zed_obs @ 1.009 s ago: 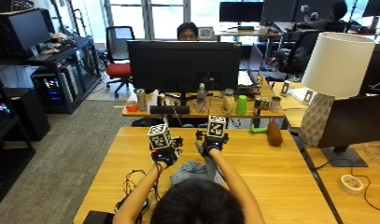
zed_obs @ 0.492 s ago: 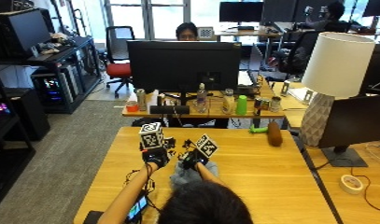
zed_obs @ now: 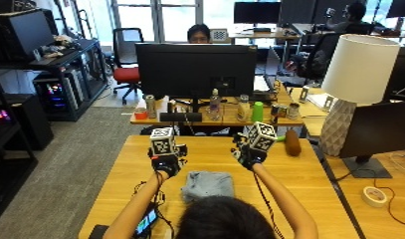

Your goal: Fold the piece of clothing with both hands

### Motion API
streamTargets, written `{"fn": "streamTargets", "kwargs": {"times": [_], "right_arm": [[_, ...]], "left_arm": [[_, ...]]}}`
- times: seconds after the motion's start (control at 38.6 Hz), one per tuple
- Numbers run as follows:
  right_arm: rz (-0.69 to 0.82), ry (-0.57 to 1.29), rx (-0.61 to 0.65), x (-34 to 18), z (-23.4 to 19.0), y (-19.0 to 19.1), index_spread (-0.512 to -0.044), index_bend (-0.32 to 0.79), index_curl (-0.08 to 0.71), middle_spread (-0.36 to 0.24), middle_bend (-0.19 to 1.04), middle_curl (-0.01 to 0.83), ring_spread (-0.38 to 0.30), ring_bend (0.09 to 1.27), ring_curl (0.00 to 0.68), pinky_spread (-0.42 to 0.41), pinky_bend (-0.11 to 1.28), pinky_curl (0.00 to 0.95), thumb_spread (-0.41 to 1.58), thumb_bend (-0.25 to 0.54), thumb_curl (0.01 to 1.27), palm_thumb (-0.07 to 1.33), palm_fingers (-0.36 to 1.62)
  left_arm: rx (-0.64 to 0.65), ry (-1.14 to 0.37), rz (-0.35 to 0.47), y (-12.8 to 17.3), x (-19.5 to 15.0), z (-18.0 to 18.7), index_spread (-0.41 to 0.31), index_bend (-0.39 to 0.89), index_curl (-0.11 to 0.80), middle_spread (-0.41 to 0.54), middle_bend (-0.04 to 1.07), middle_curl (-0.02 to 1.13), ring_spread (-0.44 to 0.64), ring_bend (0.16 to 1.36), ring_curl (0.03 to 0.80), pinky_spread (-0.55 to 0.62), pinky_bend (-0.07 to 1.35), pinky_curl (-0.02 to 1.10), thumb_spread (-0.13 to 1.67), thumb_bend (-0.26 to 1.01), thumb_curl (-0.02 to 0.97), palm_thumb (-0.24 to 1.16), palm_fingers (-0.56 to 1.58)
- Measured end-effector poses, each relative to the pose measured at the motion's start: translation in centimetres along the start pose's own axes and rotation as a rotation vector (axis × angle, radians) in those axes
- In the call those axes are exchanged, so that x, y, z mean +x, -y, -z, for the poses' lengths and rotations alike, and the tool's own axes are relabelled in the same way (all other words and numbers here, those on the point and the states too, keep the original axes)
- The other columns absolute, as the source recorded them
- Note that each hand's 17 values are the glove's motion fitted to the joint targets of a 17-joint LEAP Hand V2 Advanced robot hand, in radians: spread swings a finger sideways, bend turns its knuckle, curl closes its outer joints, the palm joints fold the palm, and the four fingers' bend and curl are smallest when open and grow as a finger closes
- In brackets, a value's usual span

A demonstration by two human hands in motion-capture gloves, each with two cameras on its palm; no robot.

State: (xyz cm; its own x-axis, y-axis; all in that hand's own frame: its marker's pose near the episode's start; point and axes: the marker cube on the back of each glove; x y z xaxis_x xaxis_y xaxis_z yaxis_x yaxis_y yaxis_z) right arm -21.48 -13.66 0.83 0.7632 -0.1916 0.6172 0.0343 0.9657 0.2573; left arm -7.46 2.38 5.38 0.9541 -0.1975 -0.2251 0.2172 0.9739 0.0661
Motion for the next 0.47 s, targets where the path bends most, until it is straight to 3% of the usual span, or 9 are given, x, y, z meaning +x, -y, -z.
{"fn": "streamTargets", "kwargs": {"times": [0.1, 0.23, 0.47], "right_arm": [[-0.043, -0.146, 0.067, 4.3, 2.3, -1.6, -0.191, 0.08, 0.224, -0.068, 0.27, 0.481, -0.147, 0.57, 0.423, -0.125, 0.60, 0.385, 0.91, -0.019, 0.66, 0.94, 1.03], [-0.101, -0.174, 0.067, 8.2, 2.9, -3.2, -0.201, 0.09, 0.224, -0.064, 0.26, 0.478, -0.136, 0.54, 0.415, -0.085, 0.56, 0.372, 0.96, -0.018, 0.65, 0.93, 1.00], [-0.173, -0.236, 0.080, 12.9, 3.2, -2.3, -0.207, 0.09, 0.226, -0.060, 0.25, 0.472, -0.121, 0.52, 0.407, -0.054, 0.50, 0.352, 1.03, -0.017, 0.63, 0.92, 1.00]], "left_arm": [[0.003, 0.008, 0.003, 0.1, 0.8, 0.2, -0.058, 0.16, 0.393, 0.118, 0.13, 0.22, 0.13, 0.64, 0.325, 0.20, 0.59, 0.36, 1.54, -0.01, 0.239, 0.33, 0.38], [-0.049, 0.025, -0.018, 1.0, 1.9, -0.7, -0.058, 0.16, 0.392, 0.120, 0.13, 0.22, 0.13, 0.64, 0.327, 0.20, 0.59, 0.36, 1.54, 0.00, 0.242, 0.32, 0.37], [-0.066, 0.004, 0.025, 4.0, 1.6, -0.6, -0.058, 0.16, 0.387, 0.121, 0.13, 0.21, 0.13, 0.65, 0.331, 0.20, 0.60, 0.37, 1.51, -0.01, 0.244, 0.31, 0.35]]}}
